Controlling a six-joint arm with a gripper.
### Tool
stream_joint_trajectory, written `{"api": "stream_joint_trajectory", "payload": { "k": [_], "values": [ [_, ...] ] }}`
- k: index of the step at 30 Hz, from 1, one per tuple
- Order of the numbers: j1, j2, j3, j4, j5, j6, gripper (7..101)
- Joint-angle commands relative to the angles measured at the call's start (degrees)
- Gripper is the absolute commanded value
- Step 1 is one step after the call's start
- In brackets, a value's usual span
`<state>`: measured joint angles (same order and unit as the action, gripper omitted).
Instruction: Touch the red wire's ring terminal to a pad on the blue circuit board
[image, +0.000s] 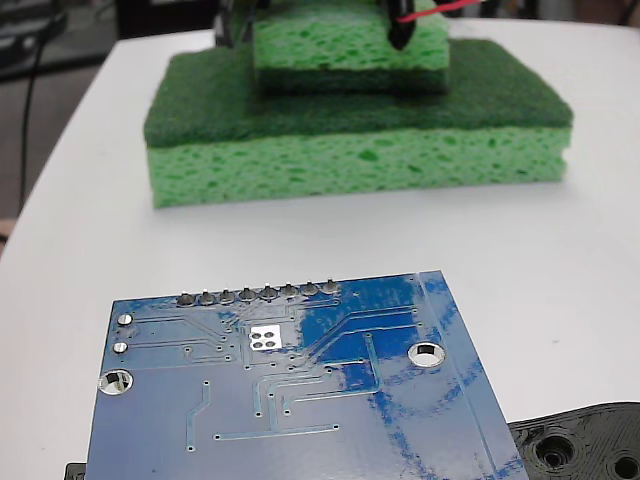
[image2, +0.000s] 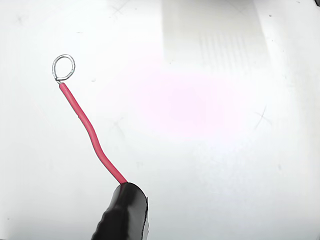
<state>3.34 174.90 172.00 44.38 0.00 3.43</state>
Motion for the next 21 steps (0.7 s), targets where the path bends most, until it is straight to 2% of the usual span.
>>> {"api": "stream_joint_trajectory", "payload": {
  "k": [1, 21],
  "values": [
    [-0.1, 0.1, -0.4, -0.2, 0.1, 0.0, 100.3],
    [-1.1, 0.1, -0.4, -0.3, 1.0, 0.1, 100.3]
  ]
}}
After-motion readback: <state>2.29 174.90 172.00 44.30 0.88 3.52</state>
